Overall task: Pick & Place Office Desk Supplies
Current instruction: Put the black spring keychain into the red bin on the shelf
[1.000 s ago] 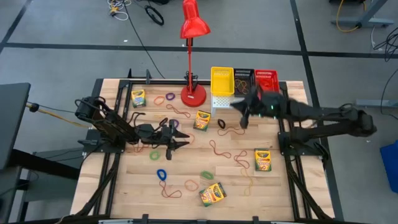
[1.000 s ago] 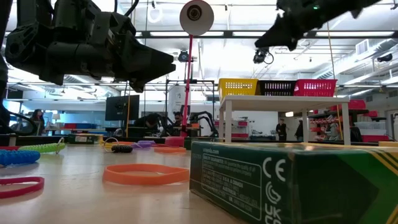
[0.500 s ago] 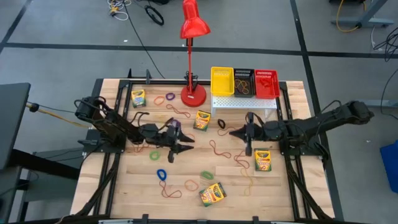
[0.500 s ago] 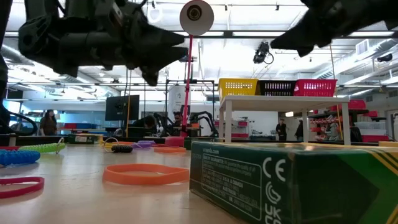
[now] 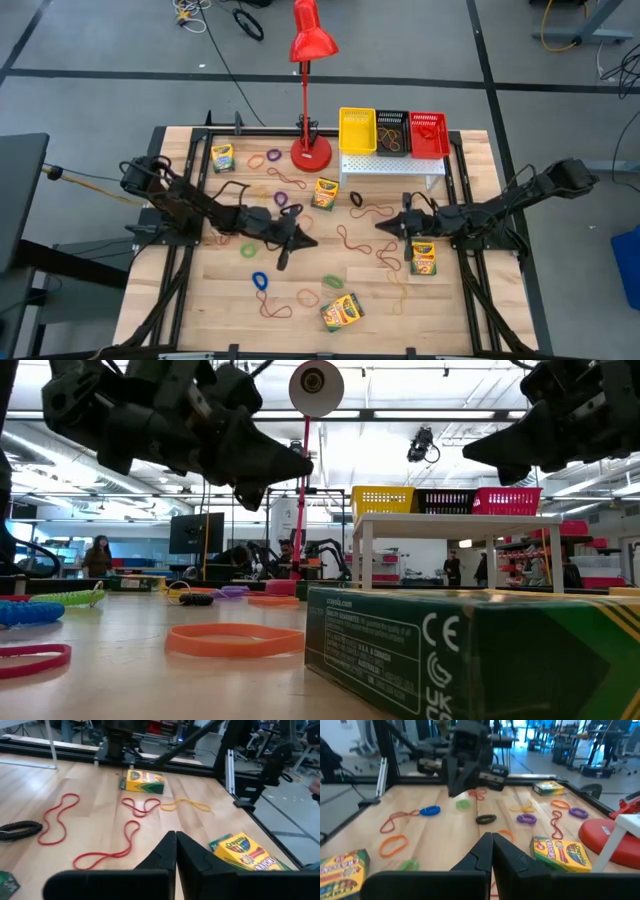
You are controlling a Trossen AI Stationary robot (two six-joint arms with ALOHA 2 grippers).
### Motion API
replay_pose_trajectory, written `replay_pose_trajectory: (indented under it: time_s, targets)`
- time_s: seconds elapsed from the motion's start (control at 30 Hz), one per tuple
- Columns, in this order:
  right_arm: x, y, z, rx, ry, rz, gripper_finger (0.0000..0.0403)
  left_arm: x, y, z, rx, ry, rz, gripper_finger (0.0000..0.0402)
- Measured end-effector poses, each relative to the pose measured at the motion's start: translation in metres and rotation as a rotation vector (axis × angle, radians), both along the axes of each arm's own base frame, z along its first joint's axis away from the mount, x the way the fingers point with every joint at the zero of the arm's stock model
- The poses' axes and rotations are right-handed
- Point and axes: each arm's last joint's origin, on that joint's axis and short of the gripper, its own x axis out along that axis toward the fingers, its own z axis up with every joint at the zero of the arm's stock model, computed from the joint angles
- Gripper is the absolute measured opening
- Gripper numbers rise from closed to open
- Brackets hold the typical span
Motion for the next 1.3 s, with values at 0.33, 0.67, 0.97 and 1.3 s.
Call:
replay_pose_trajectory:
  time_s: [0.33, 0.67, 0.97, 1.3]
  targets:
    - [0.000, 0.000, 0.000, -0.008, -0.001, 0.002, 0.0011, -0.010, -0.012, 0.002, 0.011, 0.092, 0.068, 0.0028]
    - [0.000, 0.000, -0.001, -0.011, 0.008, 0.004, 0.0011, -0.031, -0.011, 0.011, -0.045, 0.278, 0.129, 0.0032]
    - [-0.001, 0.000, -0.002, -0.013, 0.015, 0.004, 0.0011, -0.042, -0.007, 0.001, -0.067, 0.441, 0.193, 0.0035]
    - [-0.001, 0.000, -0.002, -0.013, 0.015, 0.004, 0.0011, -0.046, -0.005, -0.002, -0.053, 0.488, 0.200, 0.0112]
